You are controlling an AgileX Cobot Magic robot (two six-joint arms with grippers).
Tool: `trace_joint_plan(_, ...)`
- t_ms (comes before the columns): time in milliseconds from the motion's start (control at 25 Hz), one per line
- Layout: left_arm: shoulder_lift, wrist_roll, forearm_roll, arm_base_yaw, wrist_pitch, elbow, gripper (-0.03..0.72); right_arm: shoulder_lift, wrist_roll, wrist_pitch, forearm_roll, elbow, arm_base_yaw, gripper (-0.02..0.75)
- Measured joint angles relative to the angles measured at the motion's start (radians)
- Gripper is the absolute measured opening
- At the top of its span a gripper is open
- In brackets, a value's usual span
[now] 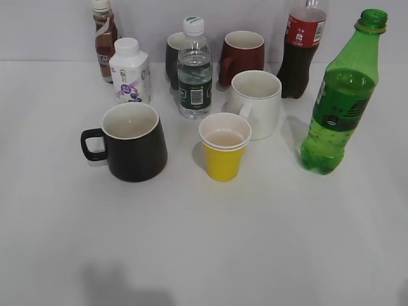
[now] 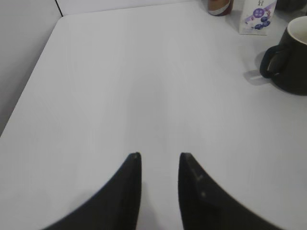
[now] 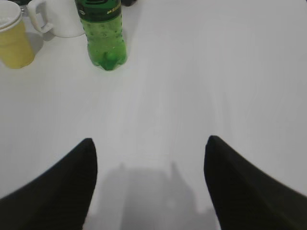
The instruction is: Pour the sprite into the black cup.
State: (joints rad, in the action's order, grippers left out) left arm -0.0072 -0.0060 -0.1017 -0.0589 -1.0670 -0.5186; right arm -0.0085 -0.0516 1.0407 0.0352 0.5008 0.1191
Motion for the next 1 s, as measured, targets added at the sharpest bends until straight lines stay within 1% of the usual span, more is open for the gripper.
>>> trace_joint_plan(1000,0.000,0.000,0.000,0.000,0.000,0.000,0.214,0.000,0.000,0.000,0.000,0.000,0.000,0.519)
